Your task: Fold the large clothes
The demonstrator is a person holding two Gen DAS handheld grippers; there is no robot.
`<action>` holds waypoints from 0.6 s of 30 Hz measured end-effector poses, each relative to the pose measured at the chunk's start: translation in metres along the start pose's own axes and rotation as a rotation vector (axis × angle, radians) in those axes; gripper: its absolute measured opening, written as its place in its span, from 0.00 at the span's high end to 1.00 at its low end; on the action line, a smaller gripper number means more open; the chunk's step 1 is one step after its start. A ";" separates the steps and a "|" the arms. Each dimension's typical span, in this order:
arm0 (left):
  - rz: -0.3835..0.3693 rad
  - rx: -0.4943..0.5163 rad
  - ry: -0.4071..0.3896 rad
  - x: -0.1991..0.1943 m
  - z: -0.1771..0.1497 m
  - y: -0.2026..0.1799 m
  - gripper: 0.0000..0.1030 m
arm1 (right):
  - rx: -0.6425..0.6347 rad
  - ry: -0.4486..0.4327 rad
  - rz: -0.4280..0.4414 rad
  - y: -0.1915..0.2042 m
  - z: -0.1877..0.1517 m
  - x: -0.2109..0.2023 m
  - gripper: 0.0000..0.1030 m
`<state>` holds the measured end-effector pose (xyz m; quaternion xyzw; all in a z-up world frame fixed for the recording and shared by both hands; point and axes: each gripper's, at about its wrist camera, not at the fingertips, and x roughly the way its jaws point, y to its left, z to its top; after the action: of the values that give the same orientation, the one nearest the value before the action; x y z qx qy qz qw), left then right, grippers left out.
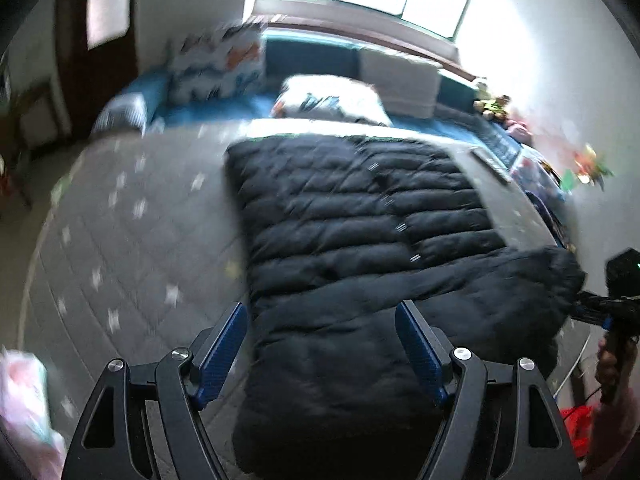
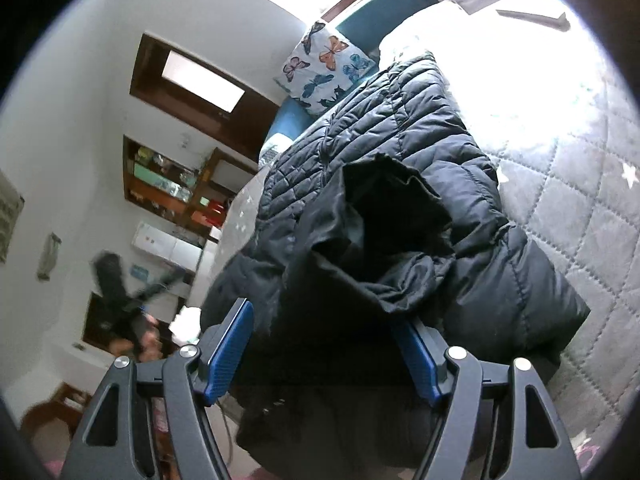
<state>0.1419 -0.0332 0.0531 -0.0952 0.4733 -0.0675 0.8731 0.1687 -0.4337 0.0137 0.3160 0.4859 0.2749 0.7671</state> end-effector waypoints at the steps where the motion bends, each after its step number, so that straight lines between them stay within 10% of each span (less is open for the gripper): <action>1: -0.018 -0.019 0.020 0.009 -0.004 0.012 0.22 | 0.016 -0.013 0.003 -0.001 0.002 -0.003 0.24; 10: -0.077 -0.021 0.068 0.058 -0.036 0.025 0.22 | 0.102 -0.022 -0.101 -0.013 0.016 0.002 0.26; 13: -0.084 -0.004 0.065 0.058 -0.039 0.016 0.22 | 0.073 -0.017 -0.150 -0.010 0.016 0.004 0.62; 18: -0.096 0.032 0.072 0.049 -0.045 0.004 0.22 | -0.090 -0.062 -0.189 0.026 0.011 -0.015 0.75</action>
<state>0.1307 -0.0441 -0.0123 -0.1012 0.4983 -0.1203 0.8526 0.1705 -0.4302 0.0461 0.2423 0.4770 0.2128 0.8176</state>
